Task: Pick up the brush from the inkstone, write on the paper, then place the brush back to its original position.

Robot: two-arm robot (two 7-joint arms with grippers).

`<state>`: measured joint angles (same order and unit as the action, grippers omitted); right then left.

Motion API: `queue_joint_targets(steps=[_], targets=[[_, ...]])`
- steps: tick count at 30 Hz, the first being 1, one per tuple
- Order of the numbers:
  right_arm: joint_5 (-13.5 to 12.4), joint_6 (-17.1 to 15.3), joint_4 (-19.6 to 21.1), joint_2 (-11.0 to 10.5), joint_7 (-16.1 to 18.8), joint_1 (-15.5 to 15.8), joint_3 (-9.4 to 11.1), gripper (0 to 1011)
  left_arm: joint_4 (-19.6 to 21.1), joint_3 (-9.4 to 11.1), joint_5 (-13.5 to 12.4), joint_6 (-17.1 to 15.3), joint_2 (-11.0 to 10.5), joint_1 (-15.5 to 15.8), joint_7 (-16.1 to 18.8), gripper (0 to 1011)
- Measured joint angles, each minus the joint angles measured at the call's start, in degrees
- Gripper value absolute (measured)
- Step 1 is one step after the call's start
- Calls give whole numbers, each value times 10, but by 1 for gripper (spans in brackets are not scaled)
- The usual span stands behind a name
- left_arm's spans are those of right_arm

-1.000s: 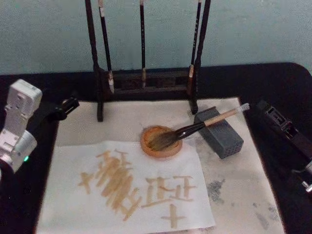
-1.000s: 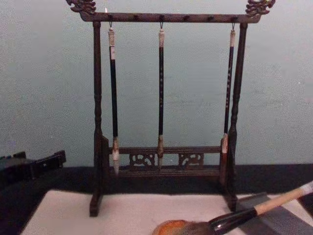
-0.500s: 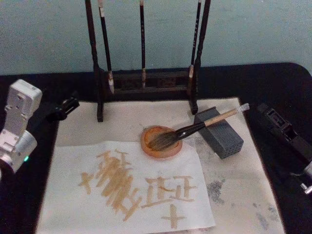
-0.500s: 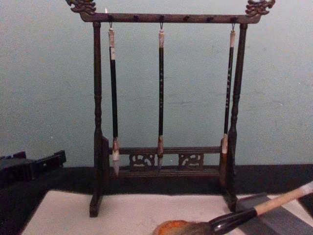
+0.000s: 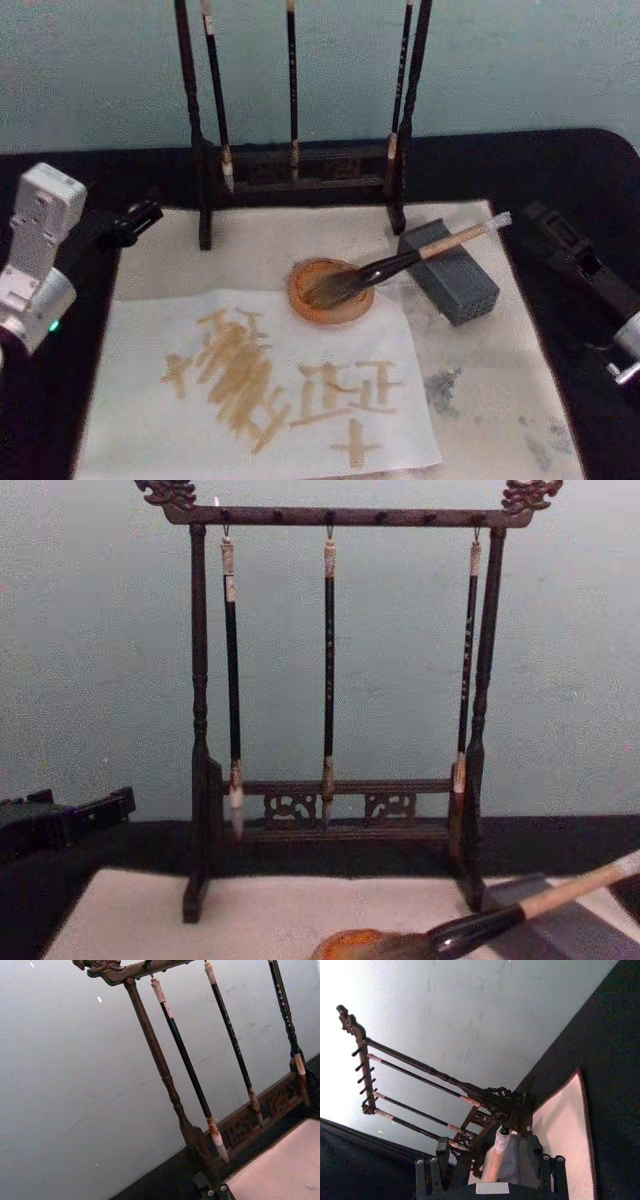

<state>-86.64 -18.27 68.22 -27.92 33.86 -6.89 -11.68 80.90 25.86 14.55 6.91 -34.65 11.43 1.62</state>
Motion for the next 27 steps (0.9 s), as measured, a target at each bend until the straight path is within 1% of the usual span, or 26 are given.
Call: queue_joint_targets(steps=[8, 15, 27], targets=[[-20, -12, -33, 7, 1, -25, -14, 1001, 0, 0, 0, 0, 0, 0, 0, 1002], [-32, -18, -50, 9, 1, -37, -25, 1002, 0, 0, 0, 0, 0, 0, 0, 1002], [-40, -19, -66, 7, 1, -54, -46, 1002, 0, 0, 0, 0, 0, 0, 0, 1002]])
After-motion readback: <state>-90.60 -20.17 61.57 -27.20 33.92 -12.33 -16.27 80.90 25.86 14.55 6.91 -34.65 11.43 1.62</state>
